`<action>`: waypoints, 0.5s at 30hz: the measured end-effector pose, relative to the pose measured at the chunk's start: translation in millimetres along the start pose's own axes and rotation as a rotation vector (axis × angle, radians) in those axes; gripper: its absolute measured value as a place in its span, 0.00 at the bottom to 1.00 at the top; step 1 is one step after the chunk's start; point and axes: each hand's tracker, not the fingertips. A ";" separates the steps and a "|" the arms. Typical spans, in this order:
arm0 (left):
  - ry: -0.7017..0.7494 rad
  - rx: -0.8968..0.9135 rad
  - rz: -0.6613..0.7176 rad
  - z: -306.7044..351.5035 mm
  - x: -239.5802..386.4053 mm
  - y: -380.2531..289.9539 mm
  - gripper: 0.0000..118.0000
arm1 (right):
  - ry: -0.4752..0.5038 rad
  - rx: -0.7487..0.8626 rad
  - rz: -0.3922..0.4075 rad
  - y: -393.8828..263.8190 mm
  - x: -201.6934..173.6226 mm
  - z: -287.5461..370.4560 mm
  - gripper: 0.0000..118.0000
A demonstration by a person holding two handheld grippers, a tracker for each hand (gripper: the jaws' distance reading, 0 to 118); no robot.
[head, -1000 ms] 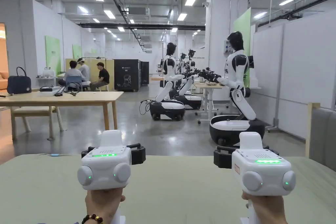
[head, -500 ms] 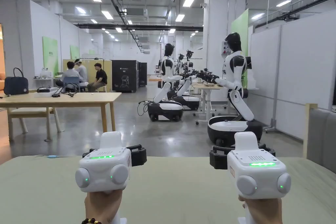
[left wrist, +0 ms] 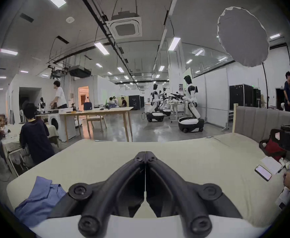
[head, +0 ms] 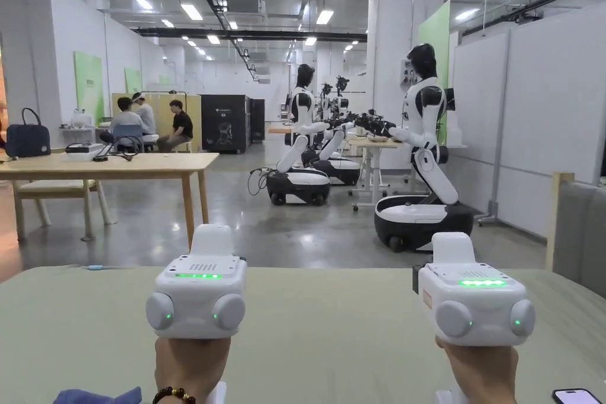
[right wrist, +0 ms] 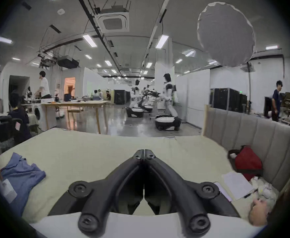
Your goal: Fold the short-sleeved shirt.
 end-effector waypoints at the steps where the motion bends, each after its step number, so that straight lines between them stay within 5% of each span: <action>1: 0.008 -0.006 0.004 0.4 -8.4 -1.8 0.00 | 0.062 -0.011 -0.022 2.2 -4.2 -1.4 0.00; 4: 0.060 -0.005 0.002 9.2 -46.3 -8.7 0.00 | 0.088 0.033 0.020 5.9 -46.7 1.4 0.00; 15: 0.408 -0.055 -0.006 82.3 -257.0 -33.1 0.00 | 0.534 0.123 0.183 3.4 -277.4 9.4 0.00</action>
